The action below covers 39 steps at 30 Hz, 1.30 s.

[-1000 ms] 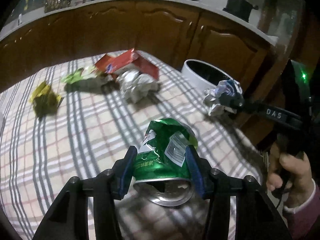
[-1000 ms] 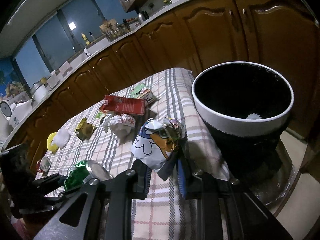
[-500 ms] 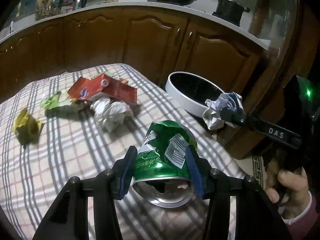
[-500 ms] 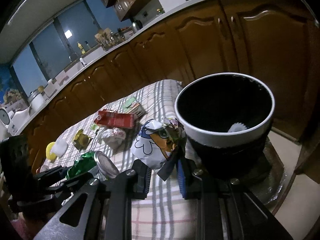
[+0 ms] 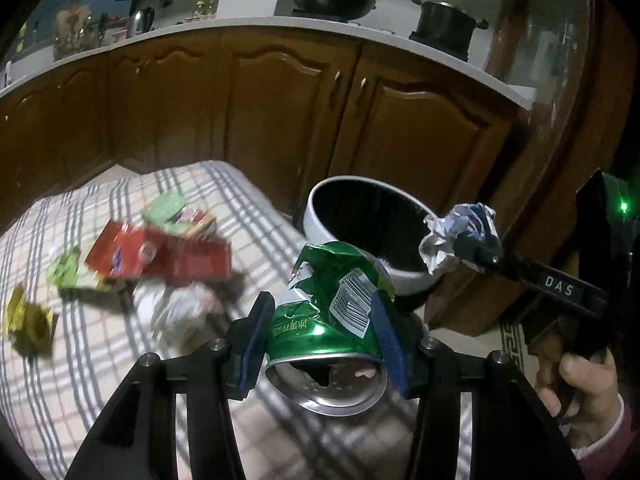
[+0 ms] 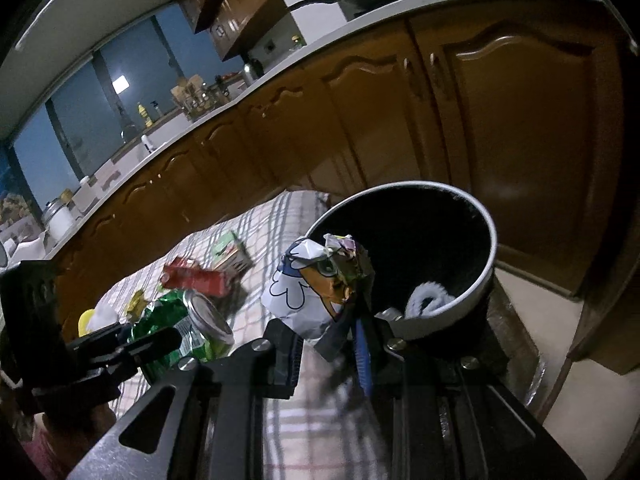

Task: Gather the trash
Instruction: 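Drop carton into bin with right tool while left tool drops green can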

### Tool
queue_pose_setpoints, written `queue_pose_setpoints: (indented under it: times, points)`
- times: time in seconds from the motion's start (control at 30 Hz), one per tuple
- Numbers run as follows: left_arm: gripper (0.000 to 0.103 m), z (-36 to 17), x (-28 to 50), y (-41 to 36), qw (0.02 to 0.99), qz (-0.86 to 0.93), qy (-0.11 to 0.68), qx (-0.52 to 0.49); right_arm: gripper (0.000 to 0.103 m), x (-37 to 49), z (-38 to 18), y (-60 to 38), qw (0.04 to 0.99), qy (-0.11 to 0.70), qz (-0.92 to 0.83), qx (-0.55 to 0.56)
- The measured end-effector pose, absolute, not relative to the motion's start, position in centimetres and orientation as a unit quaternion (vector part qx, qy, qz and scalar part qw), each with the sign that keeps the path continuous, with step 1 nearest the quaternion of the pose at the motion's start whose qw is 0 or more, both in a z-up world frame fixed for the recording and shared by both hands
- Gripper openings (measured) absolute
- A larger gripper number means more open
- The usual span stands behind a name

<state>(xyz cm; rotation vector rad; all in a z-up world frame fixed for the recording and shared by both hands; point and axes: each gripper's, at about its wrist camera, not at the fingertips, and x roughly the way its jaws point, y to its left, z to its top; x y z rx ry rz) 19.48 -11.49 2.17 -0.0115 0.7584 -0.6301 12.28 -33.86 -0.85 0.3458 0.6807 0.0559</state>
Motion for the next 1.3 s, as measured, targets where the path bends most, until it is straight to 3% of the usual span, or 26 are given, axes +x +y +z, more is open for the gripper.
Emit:
queue_pose_setpoints:
  times: [0.7, 1.3]
  points:
    - [0.049, 1.1, 27.8, -20.1, 0.878, -0.308, 0.366, 0.007, 0.022, 16.1, -1.4, -39.2, 0.923, 0.352, -0.018, 0.151]
    - [0.049, -0.1, 29.9, -24.1, 0.874, -0.303, 0.379, 0.032, 0.023, 19.0, -2.4, -40.8, 0.911, 0.386, -0.018, 0.142]
